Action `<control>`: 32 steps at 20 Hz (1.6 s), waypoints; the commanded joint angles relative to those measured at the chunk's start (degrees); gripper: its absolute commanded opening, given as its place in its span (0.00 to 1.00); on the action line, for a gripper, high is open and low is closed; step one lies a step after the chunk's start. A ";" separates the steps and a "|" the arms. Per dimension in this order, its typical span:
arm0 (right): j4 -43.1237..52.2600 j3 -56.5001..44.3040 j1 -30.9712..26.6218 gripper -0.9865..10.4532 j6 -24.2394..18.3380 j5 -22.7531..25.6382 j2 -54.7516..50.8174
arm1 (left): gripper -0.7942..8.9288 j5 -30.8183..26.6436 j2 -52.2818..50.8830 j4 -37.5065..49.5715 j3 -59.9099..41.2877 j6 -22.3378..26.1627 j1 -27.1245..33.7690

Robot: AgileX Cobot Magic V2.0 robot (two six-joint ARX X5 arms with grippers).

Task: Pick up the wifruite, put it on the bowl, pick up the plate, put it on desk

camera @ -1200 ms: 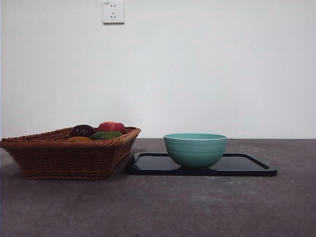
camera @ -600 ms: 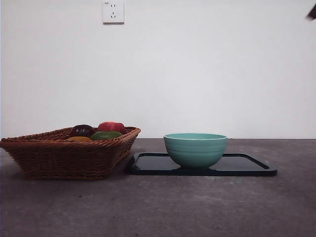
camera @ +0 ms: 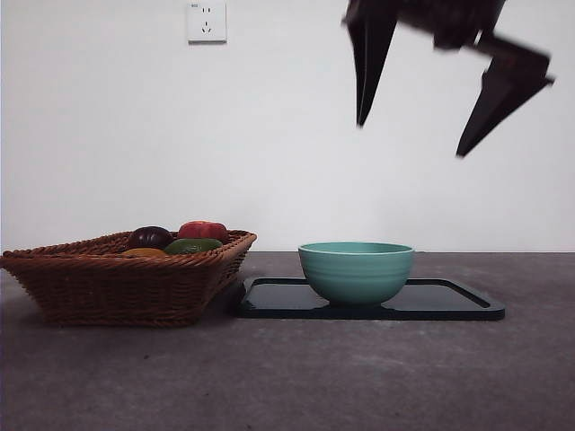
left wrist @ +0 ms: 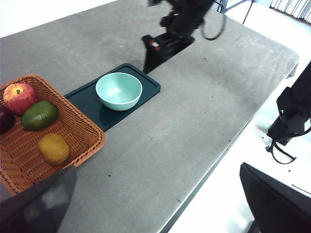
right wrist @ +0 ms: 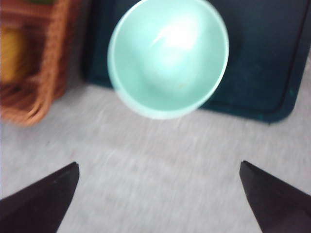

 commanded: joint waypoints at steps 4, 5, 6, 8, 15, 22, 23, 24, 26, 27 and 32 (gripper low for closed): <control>0.74 6.73 -4.17 0.57 -4.20 -0.17 13.31 | 0.66 0.11 0.04 0.35 1.03 0.11 -0.37; 1.40 7.39 -4.66 0.57 -4.35 -0.17 15.02 | 0.66 0.13 0.04 0.37 1.03 0.11 -0.37; 2.34 7.76 -5.03 0.57 -4.37 -0.17 16.35 | 0.65 0.11 0.04 0.35 1.03 0.11 -0.37; 4.42 7.78 -5.88 0.53 -4.33 -0.17 18.32 | 0.65 0.13 0.04 0.39 1.03 0.11 -0.42; 7.04 7.74 -7.17 0.40 -3.61 -0.20 21.81 | 0.65 0.13 0.04 0.46 1.03 0.13 -1.42; 6.69 7.72 -7.17 0.27 -3.67 -2.69 25.18 | 0.66 0.13 0.04 0.37 1.03 0.13 -1.42; 6.95 7.69 -7.15 0.19 -3.69 -2.78 25.35 | 0.65 0.11 0.04 0.35 1.03 0.13 -1.42; 7.13 7.69 -7.04 0.14 -3.67 -2.80 25.35 | 0.65 0.11 0.04 0.35 1.03 0.13 -1.42; 6.97 7.69 -7.06 0.11 -3.69 -2.75 25.35 | 0.65 0.11 0.04 0.37 1.03 0.13 -1.42; 6.88 7.74 -7.06 0.09 -3.69 -2.78 25.22 | 0.66 0.11 0.04 0.37 1.03 0.13 -1.42; 4.76 7.89 -7.10 0.09 -4.90 -2.84 20.04 | 0.65 0.11 0.04 0.79 1.03 0.13 -1.42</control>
